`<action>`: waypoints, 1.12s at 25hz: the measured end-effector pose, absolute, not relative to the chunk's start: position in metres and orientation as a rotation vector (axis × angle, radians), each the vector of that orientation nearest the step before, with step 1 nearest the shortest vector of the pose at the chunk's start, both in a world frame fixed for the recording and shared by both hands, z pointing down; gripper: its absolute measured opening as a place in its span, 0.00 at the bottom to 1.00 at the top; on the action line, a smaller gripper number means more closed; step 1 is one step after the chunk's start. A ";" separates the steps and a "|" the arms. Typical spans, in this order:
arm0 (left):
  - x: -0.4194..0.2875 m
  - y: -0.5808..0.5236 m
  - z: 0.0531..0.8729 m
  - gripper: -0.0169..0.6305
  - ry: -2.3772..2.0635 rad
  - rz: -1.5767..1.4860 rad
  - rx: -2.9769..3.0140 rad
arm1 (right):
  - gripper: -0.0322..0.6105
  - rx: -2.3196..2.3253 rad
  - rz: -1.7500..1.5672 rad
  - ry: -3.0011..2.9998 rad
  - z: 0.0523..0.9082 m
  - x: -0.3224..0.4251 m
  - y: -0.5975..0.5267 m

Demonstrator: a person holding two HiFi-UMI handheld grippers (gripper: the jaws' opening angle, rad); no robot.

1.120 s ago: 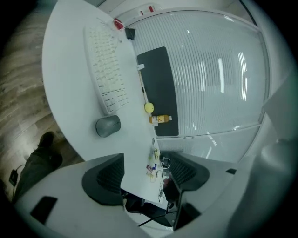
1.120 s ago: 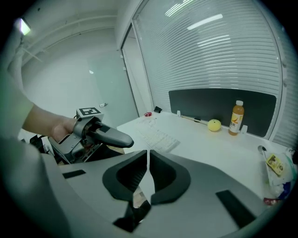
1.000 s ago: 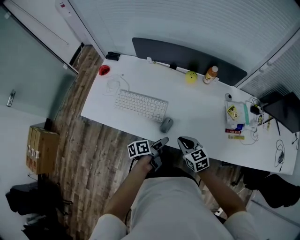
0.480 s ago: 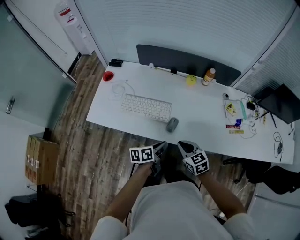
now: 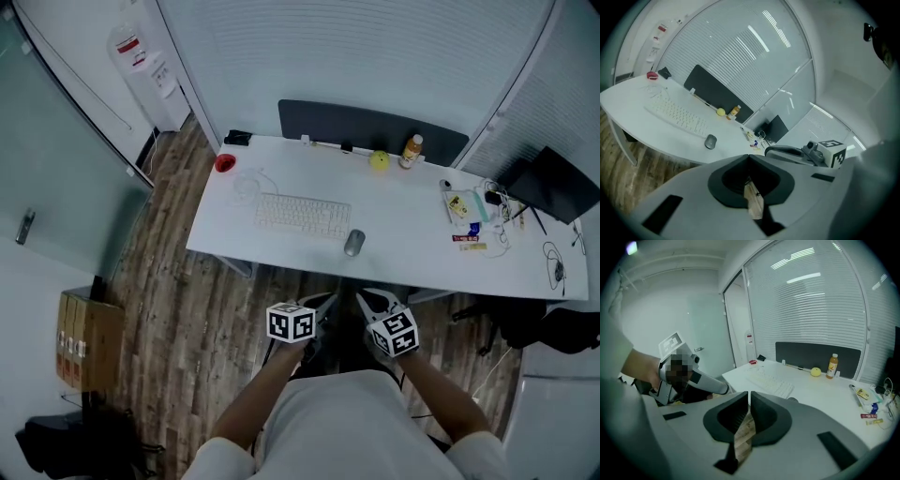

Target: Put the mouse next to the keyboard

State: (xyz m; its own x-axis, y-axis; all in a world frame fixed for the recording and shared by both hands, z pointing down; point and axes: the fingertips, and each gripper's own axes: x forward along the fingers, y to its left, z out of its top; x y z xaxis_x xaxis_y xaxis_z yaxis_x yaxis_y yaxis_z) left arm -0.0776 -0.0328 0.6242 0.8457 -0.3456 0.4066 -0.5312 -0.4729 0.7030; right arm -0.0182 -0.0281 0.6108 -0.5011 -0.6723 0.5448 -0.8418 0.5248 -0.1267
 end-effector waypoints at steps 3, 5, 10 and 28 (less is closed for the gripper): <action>-0.085 -0.020 0.617 0.05 -0.627 0.275 2.152 | 0.11 1.278 0.527 -2.324 0.609 -0.021 -0.014; -0.090 -0.013 0.613 0.05 -0.628 0.294 2.186 | 0.11 1.299 0.520 -2.317 0.607 -0.020 -0.004; -0.094 0.005 0.605 0.05 -0.631 0.344 2.271 | 0.11 1.333 0.501 -2.299 0.607 -0.010 0.016; -0.079 0.013 0.582 0.05 -0.863 0.339 2.372 | 0.11 1.311 0.429 -2.372 0.577 0.047 0.030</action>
State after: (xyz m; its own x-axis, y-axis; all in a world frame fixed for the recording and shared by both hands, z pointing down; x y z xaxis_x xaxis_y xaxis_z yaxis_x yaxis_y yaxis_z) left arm -0.0788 0.0126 0.5816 0.7577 -0.5025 0.4164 -0.6515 -0.6186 0.4391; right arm 0.0468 0.0296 0.5772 -0.4830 -0.7332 0.4786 -0.8545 0.5141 -0.0748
